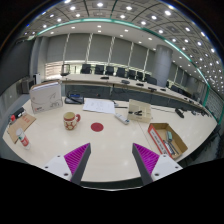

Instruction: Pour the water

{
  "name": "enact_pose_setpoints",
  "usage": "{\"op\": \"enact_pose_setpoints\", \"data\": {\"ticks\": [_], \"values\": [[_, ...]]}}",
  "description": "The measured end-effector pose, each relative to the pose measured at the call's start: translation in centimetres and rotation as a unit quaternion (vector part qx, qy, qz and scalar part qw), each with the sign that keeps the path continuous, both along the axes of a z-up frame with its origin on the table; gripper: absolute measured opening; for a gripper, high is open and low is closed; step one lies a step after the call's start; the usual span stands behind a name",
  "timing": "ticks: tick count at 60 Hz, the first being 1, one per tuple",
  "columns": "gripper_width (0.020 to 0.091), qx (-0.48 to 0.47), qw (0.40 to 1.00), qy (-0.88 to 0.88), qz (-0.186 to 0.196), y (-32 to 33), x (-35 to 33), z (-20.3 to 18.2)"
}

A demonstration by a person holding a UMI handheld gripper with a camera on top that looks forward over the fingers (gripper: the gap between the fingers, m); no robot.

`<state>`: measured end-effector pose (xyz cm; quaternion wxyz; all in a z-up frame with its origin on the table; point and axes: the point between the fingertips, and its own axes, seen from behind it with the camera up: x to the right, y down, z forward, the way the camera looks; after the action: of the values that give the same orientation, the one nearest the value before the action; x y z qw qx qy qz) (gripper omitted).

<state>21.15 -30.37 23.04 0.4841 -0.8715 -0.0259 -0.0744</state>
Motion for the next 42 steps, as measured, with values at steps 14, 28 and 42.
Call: {"op": "enact_pose_setpoints", "data": {"ticks": [14, 28, 42], "values": [[0.0858, -0.013, 0.999, -0.001, 0.033, -0.6, -6.4, -2.3], [0.0859, -0.023, 0.994, 0.029, 0.100, -2.8, -20.9, -7.5], [0.0860, -0.024, 0.986, 0.060, 0.152, -3.9, -37.7, -13.3]]}}
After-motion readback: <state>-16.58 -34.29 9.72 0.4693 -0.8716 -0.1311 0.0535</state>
